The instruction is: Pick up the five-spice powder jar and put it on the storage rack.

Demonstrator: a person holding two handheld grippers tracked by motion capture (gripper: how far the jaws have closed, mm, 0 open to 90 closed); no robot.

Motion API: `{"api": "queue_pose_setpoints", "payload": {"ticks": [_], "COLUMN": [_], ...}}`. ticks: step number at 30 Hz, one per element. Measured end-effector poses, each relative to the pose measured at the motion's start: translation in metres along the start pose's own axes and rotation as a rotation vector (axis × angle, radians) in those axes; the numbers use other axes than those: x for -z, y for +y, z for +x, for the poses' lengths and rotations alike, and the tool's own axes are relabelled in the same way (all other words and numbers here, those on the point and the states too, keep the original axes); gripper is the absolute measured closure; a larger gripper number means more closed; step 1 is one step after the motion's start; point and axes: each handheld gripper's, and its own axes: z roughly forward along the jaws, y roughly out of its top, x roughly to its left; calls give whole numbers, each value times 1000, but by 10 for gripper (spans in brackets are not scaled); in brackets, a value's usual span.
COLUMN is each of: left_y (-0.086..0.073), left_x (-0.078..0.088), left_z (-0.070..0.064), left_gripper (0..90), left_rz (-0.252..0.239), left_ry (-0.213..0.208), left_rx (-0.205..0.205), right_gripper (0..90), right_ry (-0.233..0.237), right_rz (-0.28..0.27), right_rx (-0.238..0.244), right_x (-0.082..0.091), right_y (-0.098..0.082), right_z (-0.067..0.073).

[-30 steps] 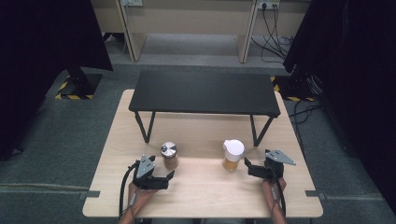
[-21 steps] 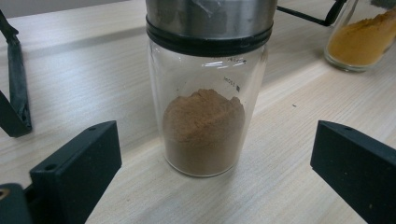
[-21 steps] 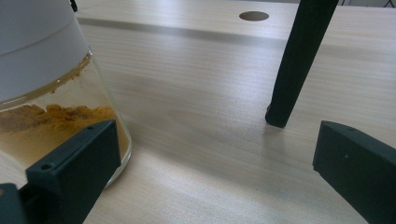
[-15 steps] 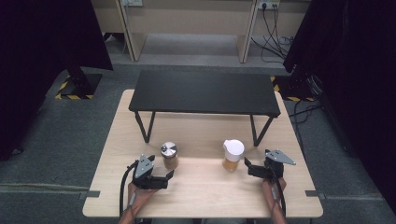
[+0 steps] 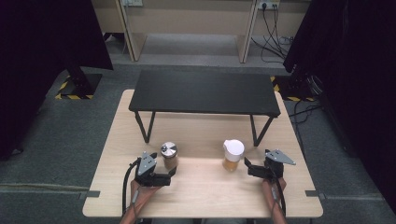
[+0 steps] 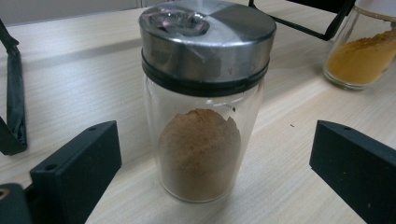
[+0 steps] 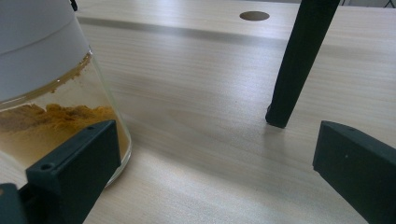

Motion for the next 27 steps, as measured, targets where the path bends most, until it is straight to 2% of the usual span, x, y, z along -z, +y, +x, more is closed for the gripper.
{"api": "queue_pose_setpoints", "payload": {"ticks": [7,10,18,23,26,27], "left_y": [11,17,19,18,16,16], "left_x": [-12,-17,-26,-30,-32,-33], "left_z": [-5,-9,-5,-3,-1,-2], "left_gripper": [17,18,39,85,142,154], "left_rz": [4,19,11,17,13,11], "left_ry": [19,40,53,53,46,44], "left_rx": [14,2,33,29,25,13], "right_gripper": [8,8,8,8,8,8], "right_ry": [-1,0,1,1,1,2], "right_rz": [0,0,1,1,2,2], "right_rx": [0,-3,-2,-2,-3,-3], "right_x": [0,0,0,0,0,0], "right_y": [0,0,0,0,0,0], "right_z": [0,0,0,0,0,0]}}
